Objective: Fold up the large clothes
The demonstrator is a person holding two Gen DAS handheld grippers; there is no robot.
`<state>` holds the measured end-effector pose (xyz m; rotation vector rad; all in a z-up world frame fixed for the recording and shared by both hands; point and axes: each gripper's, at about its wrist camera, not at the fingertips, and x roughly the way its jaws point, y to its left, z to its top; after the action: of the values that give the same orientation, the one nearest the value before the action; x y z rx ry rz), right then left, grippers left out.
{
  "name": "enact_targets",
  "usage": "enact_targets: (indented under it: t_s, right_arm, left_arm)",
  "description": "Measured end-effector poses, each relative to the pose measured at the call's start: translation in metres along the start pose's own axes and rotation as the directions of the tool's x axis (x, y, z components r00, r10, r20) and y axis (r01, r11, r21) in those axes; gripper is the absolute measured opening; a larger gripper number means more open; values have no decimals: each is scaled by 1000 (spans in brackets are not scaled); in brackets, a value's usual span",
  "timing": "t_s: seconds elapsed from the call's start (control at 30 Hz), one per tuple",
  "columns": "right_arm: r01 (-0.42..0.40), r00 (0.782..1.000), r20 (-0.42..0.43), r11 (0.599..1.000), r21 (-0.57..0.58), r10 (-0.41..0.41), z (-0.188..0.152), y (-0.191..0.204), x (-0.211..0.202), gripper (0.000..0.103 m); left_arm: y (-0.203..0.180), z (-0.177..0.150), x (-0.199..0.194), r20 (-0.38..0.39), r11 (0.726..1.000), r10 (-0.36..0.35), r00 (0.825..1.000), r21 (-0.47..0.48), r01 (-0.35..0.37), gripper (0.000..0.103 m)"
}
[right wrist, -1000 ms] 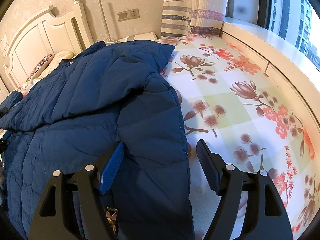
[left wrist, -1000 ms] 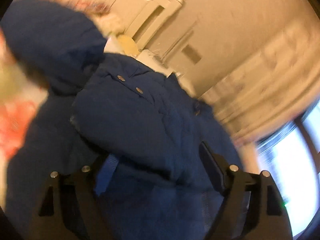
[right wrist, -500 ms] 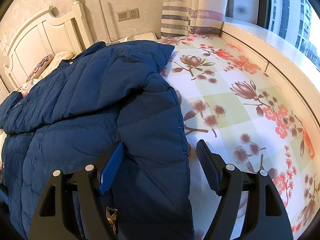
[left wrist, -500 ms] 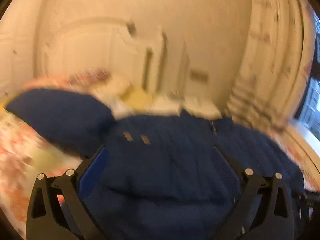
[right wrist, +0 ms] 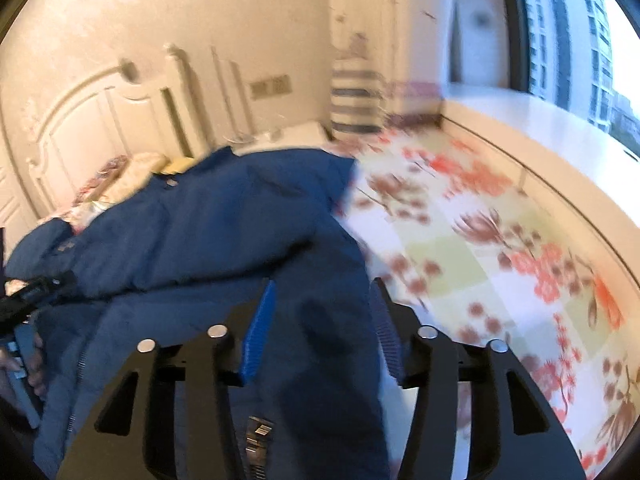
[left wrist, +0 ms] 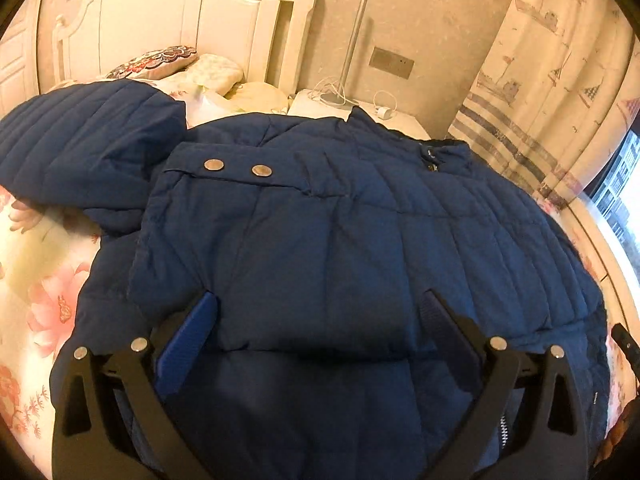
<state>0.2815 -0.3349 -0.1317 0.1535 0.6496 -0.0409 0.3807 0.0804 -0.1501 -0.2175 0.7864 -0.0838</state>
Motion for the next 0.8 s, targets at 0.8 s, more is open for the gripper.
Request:
enact_targets:
  t_s: [0.8]
  right_arm:
    - [-62, 994, -88, 998, -20, 60, 49, 29, 61, 18]
  left_arm:
    - [1, 2, -27, 179, 993, -90, 980, -54, 101, 101]
